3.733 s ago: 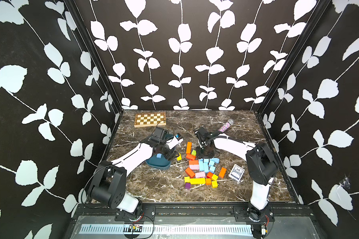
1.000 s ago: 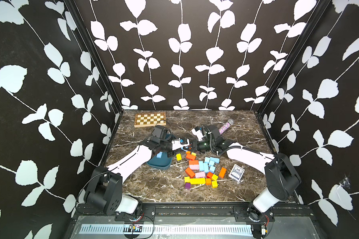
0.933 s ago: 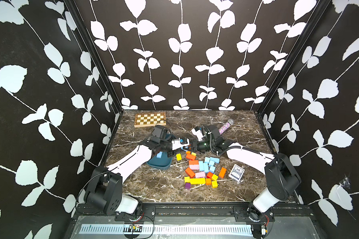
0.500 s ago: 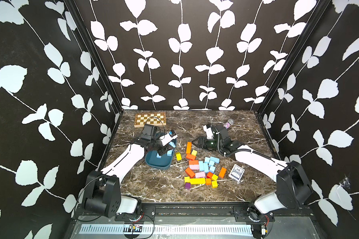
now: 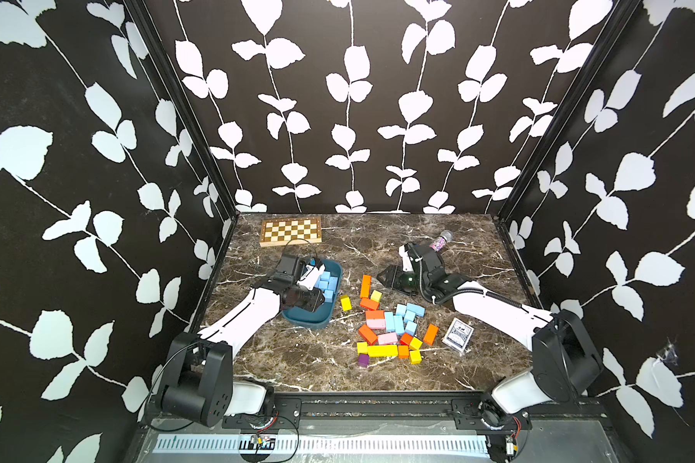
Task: Pick out the blue building blocks
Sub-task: Place the building block in the storage box.
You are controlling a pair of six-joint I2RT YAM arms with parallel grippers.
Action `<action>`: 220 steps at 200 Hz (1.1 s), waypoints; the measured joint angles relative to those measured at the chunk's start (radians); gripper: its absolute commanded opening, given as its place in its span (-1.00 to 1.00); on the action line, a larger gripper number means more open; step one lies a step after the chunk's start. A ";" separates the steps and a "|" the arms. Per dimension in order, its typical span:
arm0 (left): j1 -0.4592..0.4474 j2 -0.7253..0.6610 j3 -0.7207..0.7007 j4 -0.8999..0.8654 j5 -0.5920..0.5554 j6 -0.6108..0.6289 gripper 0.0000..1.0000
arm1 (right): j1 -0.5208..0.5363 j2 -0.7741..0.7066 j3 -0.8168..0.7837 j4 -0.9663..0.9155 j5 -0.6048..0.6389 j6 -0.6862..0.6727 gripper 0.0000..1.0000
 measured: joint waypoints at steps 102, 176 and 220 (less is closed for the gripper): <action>0.000 0.077 0.001 -0.001 -0.047 -0.047 -0.35 | 0.005 0.000 -0.010 -0.006 -0.003 -0.002 0.03; 0.000 0.136 0.050 0.011 -0.086 -0.077 0.12 | 0.007 -0.001 -0.043 -0.006 -0.002 -0.001 0.03; 0.000 0.130 0.070 0.019 -0.095 -0.069 0.12 | 0.008 -0.003 -0.033 -0.060 0.012 -0.006 0.01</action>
